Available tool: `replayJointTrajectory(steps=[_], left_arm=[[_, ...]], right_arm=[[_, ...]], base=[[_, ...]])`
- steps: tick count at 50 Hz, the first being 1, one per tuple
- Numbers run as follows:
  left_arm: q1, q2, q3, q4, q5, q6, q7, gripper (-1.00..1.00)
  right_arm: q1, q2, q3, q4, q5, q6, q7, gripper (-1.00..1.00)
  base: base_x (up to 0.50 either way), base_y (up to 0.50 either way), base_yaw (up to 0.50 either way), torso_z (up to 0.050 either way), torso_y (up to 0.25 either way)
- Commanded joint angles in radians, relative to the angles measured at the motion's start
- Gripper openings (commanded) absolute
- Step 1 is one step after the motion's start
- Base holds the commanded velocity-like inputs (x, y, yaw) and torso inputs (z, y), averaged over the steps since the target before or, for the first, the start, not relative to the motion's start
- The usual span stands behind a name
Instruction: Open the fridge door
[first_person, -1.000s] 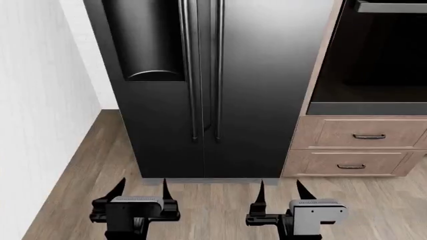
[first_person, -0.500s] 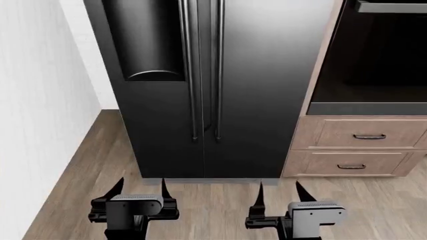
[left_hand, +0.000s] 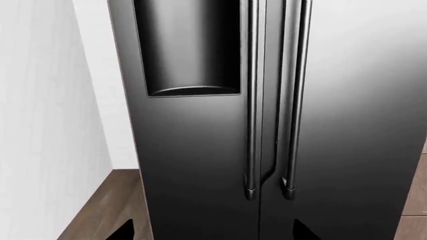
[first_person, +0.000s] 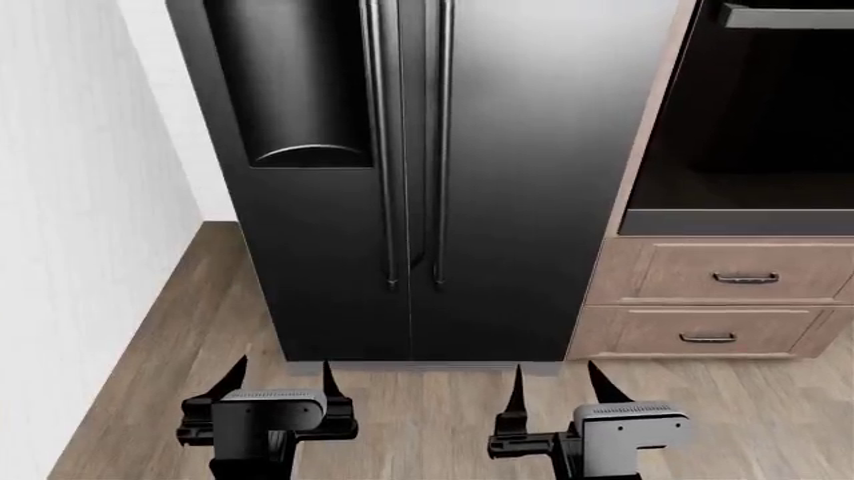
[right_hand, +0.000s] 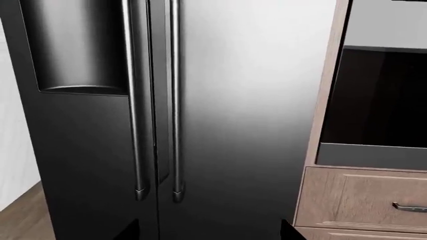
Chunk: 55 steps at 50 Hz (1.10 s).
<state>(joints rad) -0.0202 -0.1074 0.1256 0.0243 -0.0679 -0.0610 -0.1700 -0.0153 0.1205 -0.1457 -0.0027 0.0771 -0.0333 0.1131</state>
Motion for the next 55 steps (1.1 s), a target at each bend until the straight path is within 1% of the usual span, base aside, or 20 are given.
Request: replayJointTrajectory(steps=[1,6,13,22,26,42,55], left_arm=[[0.001,0.006,-0.008,-0.015,-0.010,0.018,0.015,1.00],[0.000,0.002,-0.001,-0.016,-0.013,0.018,0.007,1.00],[0.001,-0.005,0.006,-0.015,-0.019,0.019,-0.001,1.00],[0.001,-0.012,0.016,-0.013,-0.025,0.018,-0.011,1.00],[0.001,-0.015,0.020,-0.011,-0.028,0.018,-0.015,1.00],[-0.001,-0.027,0.031,-0.012,-0.042,0.021,-0.027,1.00],[0.001,-0.036,0.041,-0.005,-0.052,0.019,-0.037,1.00]], right_arm=[[-0.002,-0.003,0.003,-0.001,-0.007,-0.010,-0.012,1.00],[0.006,0.000,-0.002,0.010,-0.005,-0.008,-0.005,1.00],[-0.037,0.018,0.003,-0.020,0.011,-0.028,-0.004,1.00],[0.002,0.013,-0.015,0.005,0.015,-0.026,-0.002,1.00],[-0.028,0.026,-0.015,-0.013,0.024,-0.044,-0.006,1.00],[-0.048,0.041,-0.022,-0.025,0.030,-0.050,0.009,1.00],[0.003,0.032,-0.040,0.001,0.028,-0.022,0.026,1.00]], base=[[0.10,0.00,0.00,0.000,0.000],[0.10,0.00,0.00,0.000,0.000],[0.10,0.00,0.00,0.000,0.000],[0.13,0.00,0.00,0.000,0.000],[0.21,0.00,0.00,0.000,0.000],[0.25,0.00,0.00,0.000,0.000],[0.25,0.00,0.00,0.000,0.000]])
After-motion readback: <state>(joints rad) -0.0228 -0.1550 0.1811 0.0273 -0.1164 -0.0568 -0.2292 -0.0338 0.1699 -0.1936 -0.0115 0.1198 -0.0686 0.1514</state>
